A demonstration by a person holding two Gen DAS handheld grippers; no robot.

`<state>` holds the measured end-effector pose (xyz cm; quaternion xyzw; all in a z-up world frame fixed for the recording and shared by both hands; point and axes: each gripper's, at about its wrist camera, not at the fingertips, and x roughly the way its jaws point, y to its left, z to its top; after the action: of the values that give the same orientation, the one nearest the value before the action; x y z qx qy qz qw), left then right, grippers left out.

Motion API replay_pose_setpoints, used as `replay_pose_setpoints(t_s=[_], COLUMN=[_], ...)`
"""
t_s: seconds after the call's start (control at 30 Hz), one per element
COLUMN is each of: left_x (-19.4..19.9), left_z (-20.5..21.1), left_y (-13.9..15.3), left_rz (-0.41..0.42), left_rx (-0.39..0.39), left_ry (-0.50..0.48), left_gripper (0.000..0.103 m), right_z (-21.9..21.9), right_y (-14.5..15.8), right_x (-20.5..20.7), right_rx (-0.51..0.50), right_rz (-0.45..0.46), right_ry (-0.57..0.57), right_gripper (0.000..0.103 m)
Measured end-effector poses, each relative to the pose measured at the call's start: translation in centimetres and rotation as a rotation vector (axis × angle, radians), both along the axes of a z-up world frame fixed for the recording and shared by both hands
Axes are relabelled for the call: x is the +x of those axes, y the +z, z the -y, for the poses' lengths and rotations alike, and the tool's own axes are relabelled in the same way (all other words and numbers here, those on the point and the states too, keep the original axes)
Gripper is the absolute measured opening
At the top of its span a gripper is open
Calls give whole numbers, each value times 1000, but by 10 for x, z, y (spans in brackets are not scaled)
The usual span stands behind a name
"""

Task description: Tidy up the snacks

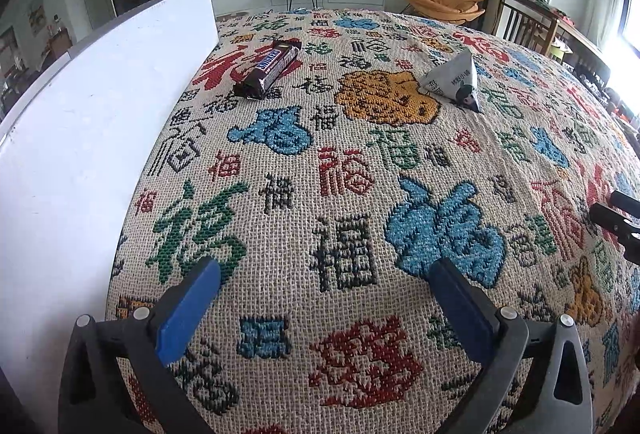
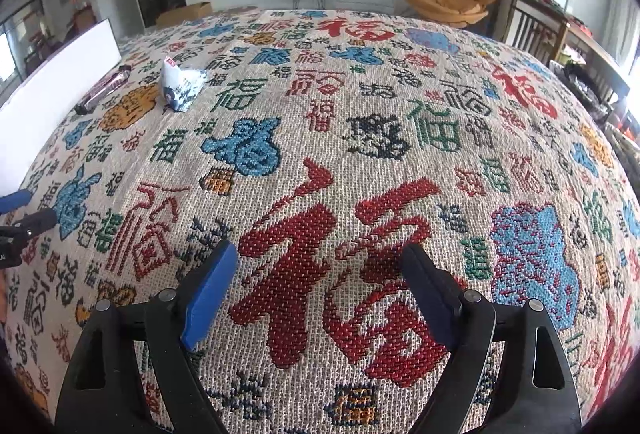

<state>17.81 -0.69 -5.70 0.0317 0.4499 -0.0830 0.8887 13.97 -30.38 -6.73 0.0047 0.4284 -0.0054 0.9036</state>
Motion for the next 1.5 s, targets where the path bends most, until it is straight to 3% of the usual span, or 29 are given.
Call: replay_pose_setpoints(t_s=[0.47,0.53,0.6,0.77,0.93,0.97,1.03,1.13,1.23,1.3,1.33,1.5], left_x=[1,1,1,1,1,1,1,1,1,1,1,1], left_z=[0,1,0,0,0,0,0,0,0,0,0,1], left_y=[1,0,1,2,1,2,1,1,1,1,1,-1], left_rz=[0,0,0,0,0,0,0,0,0,0,0,0], left_rx=[1,0,0,1,0,0,1,1,0,0,1,0], left_ry=[2,1,1,2,2,2,2,2,2,2,2,2], left_gripper=[103,103,103,103,103,103,103,103,103,103,103,103], right_z=[0,-6,-23,-94,-129,-130,-128,-123,-111,-96,-89,-47], right_y=[0,4,13,23,1,2,5,8,14,23,27,36], right_x=[5,18,37,94,146,151,155,153,137,118,108,46], right_rx=[18,45,107,39,13,5,23,7,-10,2,10,12], right_rz=[-29,-60,-56,16,-10,1,19,9,17,36,39,35], right_ry=[-22,-20,59,224,202,190,188,202,204,212,215,208], right_gripper=[89,89,87,85,85,76,44,32,27,17,4,7])
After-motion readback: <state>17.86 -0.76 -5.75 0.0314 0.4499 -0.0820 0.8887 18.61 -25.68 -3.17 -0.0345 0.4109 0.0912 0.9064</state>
